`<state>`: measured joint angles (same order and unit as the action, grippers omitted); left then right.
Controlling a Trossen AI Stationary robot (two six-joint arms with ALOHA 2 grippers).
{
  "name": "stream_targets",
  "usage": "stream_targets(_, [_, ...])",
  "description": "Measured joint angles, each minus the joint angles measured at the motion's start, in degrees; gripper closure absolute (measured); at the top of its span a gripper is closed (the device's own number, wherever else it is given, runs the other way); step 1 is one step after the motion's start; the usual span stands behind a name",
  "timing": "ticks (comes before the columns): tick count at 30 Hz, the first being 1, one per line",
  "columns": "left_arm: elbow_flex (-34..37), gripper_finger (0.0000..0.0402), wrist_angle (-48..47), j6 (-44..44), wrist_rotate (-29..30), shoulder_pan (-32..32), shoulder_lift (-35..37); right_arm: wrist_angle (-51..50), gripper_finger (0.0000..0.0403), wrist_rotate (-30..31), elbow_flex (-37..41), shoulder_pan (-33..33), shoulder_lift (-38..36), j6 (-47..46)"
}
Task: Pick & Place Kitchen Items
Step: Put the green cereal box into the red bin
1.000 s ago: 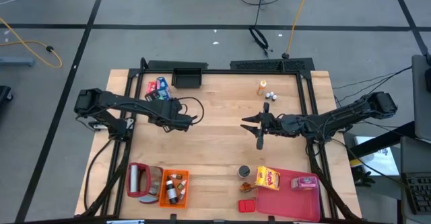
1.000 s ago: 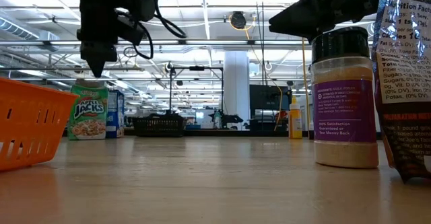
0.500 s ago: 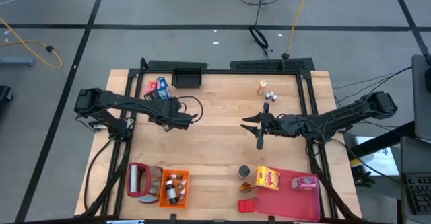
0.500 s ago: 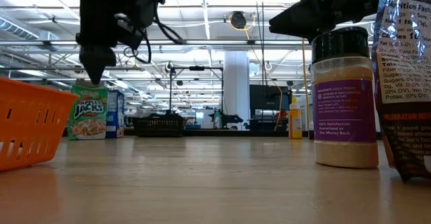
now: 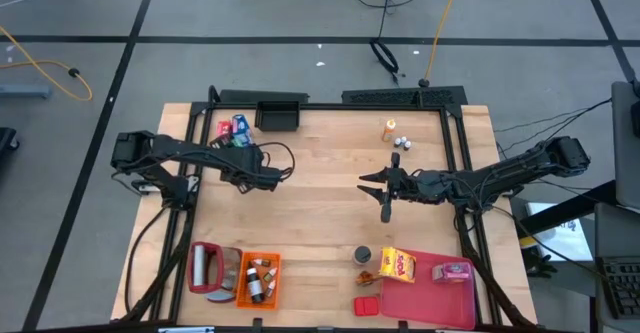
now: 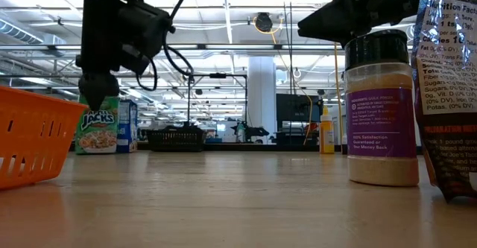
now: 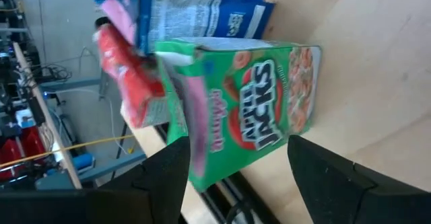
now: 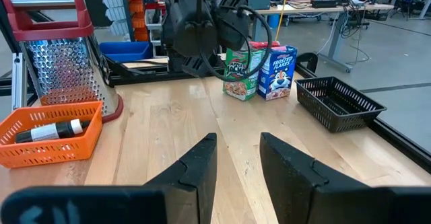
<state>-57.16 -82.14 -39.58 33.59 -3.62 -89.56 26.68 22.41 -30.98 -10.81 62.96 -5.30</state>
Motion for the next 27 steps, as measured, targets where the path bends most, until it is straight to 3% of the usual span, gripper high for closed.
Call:
stream_targets(4, [1.7, 0.0156, 2.4, 0.9, 0.1, -0.6, 0.0, 0.0, 0.0298, 0.0, 0.0, 0.0, 0.0, 0.0])
stream_targets(7, [2.0, 0.0183, 2.0, 0.6, 0.2, -0.7, 0.0, 0.0, 0.0298, 0.0, 0.0, 0.0, 0.0, 0.0])
stream_targets(17, [2.0, 0.0385, 1.3, 0.6, 0.7, -0.7, 0.0, 0.0, 0.0298, 0.0, 0.0, 0.0, 0.0, 0.0])
stream_targets(27, [-1.0, 0.0401, -4.8, -3.6, -0.3, 0.9, 0.0, 0.0, 0.0298, 0.1, 0.0, 0.0, 0.0, 0.0])
